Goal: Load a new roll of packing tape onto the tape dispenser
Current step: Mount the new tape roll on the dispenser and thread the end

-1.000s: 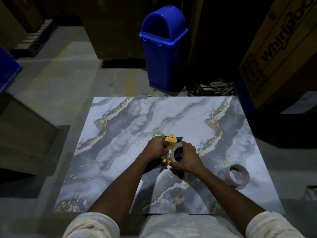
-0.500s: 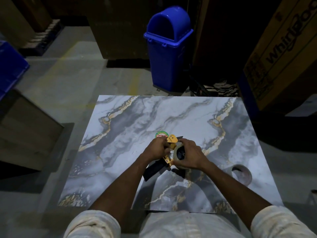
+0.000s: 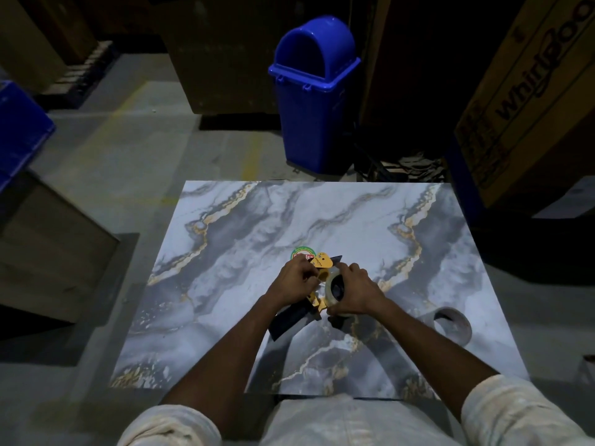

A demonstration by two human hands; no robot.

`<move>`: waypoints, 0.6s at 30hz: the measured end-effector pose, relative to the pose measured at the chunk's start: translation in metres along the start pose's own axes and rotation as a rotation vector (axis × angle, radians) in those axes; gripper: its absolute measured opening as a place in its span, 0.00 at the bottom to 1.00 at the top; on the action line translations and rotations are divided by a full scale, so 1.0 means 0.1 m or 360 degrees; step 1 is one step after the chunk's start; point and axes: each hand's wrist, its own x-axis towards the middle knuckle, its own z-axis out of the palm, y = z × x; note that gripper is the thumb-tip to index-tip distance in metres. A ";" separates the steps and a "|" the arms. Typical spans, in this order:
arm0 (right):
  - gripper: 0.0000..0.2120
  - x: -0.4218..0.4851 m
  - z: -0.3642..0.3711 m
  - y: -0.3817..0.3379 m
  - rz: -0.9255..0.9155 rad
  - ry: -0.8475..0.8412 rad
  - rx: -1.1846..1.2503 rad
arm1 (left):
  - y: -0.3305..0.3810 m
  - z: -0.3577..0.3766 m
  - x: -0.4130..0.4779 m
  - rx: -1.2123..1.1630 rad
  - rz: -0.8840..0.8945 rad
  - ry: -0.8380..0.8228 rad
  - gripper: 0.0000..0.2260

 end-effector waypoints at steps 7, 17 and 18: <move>0.54 0.00 0.05 0.01 0.0028 0.0036 0.0076 | 0.13 0.11 -0.51 -0.0106 -0.0294 0.0209 0.24; 0.52 0.00 -0.05 0.06 -0.0098 -0.0003 -0.0020 | 0.03 0.28 -0.56 0.0002 -0.0283 -0.0024 0.44; 0.52 0.00 -0.07 0.07 -0.0138 -0.0008 -0.0020 | 0.04 0.28 -0.56 -0.0003 -0.0289 -0.0023 0.45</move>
